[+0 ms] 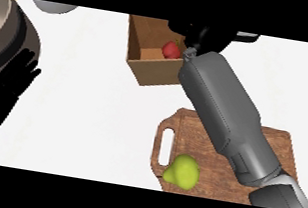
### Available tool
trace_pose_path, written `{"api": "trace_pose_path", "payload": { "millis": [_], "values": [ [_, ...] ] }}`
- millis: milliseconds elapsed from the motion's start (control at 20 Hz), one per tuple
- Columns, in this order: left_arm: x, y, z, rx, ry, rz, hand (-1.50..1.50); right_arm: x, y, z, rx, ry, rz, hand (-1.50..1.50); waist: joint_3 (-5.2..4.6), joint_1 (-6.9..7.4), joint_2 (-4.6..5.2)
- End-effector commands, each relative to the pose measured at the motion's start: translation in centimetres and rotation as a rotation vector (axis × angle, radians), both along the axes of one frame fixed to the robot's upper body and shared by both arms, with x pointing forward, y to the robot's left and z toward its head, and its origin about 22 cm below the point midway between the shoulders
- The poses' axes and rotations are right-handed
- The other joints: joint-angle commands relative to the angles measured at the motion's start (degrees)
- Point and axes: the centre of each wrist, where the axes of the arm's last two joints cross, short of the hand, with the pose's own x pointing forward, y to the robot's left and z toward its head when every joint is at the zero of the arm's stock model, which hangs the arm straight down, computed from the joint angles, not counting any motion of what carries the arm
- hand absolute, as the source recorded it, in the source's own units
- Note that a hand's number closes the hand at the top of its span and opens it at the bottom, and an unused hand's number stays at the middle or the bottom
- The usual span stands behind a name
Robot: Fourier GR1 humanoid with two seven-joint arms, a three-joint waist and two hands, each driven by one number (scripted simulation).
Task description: Pick the bell pepper from the cutting board and place it in the cardboard box
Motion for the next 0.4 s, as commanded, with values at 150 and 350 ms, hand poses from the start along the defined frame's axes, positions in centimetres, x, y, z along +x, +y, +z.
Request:
{"api": "trace_pose_path", "payload": {
  "millis": [150,350],
  "values": [
    [-1.6,0.4,-1.3,-0.001,0.024,0.042,0.0,-4.0,0.0,-1.3,0.138,0.008,-0.01,-1.5,0.01,-2.47,-0.37],
    [-1.6,0.5,0.0,-0.015,0.002,0.033,0.0,-6.1,-1.0,-0.7,0.131,0.024,-0.021,-1.5,0.03,-2.3,-0.16]
  ]
}}
